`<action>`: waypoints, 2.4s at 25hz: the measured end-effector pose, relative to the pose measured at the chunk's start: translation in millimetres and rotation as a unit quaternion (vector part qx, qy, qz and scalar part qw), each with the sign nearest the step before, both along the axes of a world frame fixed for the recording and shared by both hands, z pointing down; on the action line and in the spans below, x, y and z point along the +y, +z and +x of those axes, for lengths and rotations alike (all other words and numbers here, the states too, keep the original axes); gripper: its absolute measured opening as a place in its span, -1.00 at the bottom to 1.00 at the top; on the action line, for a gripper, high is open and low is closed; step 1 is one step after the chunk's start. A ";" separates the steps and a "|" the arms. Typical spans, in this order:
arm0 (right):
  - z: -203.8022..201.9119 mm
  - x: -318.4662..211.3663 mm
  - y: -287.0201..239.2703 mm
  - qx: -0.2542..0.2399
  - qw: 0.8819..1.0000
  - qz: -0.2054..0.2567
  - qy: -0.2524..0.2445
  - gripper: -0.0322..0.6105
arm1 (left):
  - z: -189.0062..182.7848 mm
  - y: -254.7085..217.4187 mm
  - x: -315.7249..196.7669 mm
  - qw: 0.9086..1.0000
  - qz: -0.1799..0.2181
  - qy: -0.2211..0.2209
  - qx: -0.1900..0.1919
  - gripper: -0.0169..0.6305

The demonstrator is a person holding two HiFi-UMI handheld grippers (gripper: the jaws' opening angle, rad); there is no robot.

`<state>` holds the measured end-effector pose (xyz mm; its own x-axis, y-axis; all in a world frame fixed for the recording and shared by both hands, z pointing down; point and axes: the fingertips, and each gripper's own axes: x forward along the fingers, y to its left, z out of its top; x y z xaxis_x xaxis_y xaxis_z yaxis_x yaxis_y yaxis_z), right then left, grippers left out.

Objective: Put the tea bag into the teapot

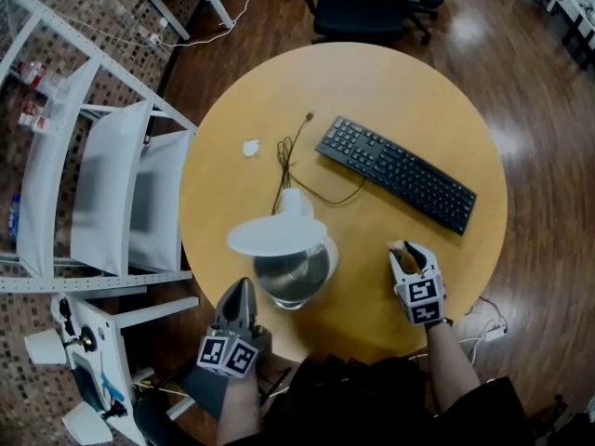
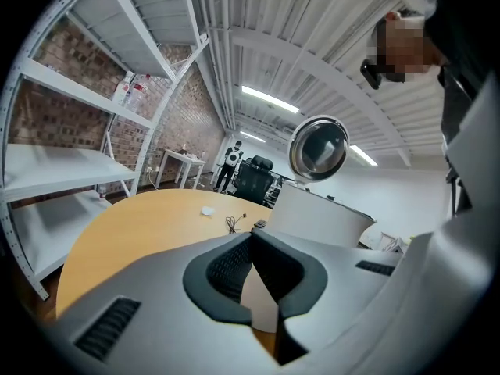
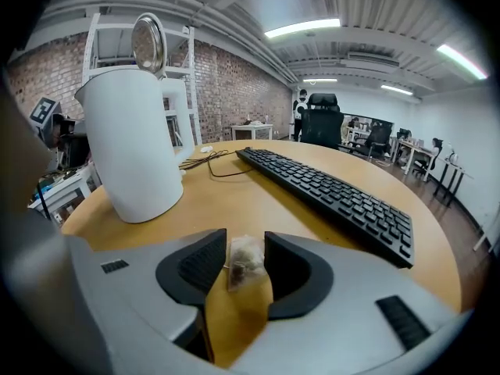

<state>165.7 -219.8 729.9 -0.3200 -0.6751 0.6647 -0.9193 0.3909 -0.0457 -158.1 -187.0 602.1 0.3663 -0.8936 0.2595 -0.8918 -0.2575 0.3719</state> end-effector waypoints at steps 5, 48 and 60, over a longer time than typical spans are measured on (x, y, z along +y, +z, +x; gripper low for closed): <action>4.3 0.8 5.6 0.008 1.000 -0.013 0.004 -0.65 | -2.7 4.2 10.0 1.000 -0.009 -0.006 0.002 -0.97; 38.8 28.4 -256.6 -0.089 0.944 0.291 0.130 -0.90 | -15.2 -131.1 -21.5 0.985 0.172 0.032 0.008 -0.97; 48.8 46.2 -298.4 -0.139 0.918 0.340 0.150 -0.90 | -21.2 -152.7 -14.3 0.976 0.216 0.015 0.015 -0.97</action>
<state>214.5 -173.6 431.4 -0.1461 -0.9890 -0.0219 -0.9798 0.1477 -0.1348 -179.2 -201.2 449.4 0.3958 -0.9061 -0.1497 -0.8719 -0.4219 0.2484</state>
